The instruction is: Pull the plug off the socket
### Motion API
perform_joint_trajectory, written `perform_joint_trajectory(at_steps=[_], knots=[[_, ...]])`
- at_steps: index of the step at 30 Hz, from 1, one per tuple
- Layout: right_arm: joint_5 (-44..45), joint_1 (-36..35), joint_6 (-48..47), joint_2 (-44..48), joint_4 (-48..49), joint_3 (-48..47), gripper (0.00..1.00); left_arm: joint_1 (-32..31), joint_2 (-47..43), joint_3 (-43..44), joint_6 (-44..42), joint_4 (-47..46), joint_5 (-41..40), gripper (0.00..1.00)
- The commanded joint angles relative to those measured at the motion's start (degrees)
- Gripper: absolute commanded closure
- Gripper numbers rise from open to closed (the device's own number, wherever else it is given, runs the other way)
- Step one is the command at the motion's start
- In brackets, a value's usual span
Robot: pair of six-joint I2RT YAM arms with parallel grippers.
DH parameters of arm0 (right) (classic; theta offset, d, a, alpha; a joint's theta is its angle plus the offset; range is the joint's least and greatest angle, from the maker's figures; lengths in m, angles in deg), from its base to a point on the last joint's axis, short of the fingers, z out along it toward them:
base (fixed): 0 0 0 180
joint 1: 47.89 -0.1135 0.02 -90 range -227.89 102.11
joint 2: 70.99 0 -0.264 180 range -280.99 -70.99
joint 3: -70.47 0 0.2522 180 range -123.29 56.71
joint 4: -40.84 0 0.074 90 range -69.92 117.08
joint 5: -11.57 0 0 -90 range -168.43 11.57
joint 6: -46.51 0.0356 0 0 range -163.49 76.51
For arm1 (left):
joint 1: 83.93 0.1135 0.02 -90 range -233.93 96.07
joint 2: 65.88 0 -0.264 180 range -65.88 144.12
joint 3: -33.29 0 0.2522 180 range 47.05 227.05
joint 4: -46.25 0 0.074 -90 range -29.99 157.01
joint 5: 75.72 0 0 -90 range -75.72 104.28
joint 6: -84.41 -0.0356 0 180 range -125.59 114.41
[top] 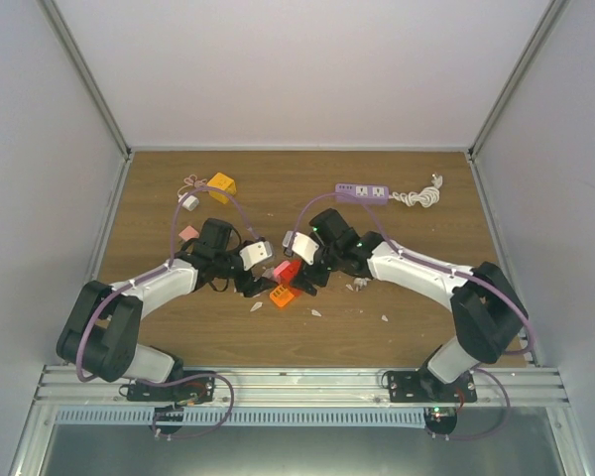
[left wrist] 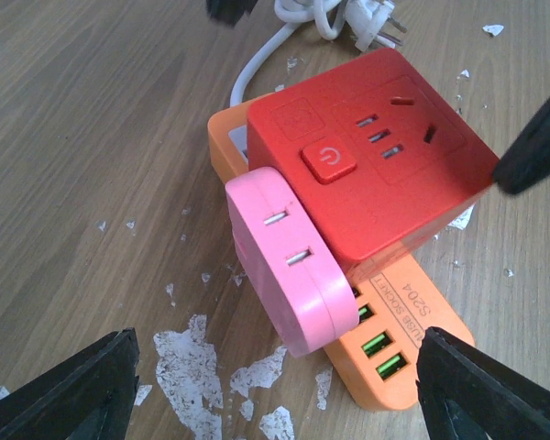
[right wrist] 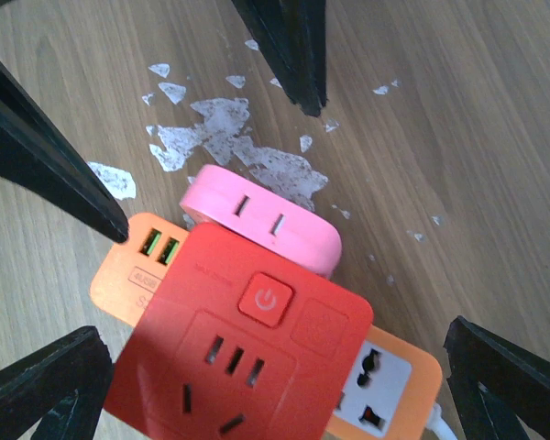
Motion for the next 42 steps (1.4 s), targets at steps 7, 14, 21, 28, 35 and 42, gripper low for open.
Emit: perform_joint_trajectory(at_steps=[7, 14, 21, 28, 35, 42], knots=[[-0.4, -3.9, 3.2, -3.2, -1.8, -1.0, 0.0, -0.9, 0.3, -0.8, 2.3, -4.5, -1.2, 0.18], [3.1, -3.9, 4.3, -2.5, 2.9, 2.3, 0.02, -1.0, 1.3, -1.3, 3.7, -6.2, -0.9, 0.2], [5.1, -4.0, 4.5, -5.4, 3.6, 0.9, 0.16, -0.8, 1.8, -0.8, 3.9, -6.4, -0.7, 0.2], [4.1, -4.0, 2.8, -3.7, 3.9, 3.4, 0.38, -0.8, 3.3, -0.3, 3.6, -7.1, -2.3, 0.29], [3.8, -3.9, -1.0, -0.3, 3.2, 6.0, 0.53, 0.1, 1.8, -1.1, 2.8, -7.9, -2.0, 0.41], [1.3, -3.9, -3.8, 3.2, 1.8, 8.9, 0.59, 1.1, 0.1, -2.3, -1.3, -6.4, 2.4, 0.49]])
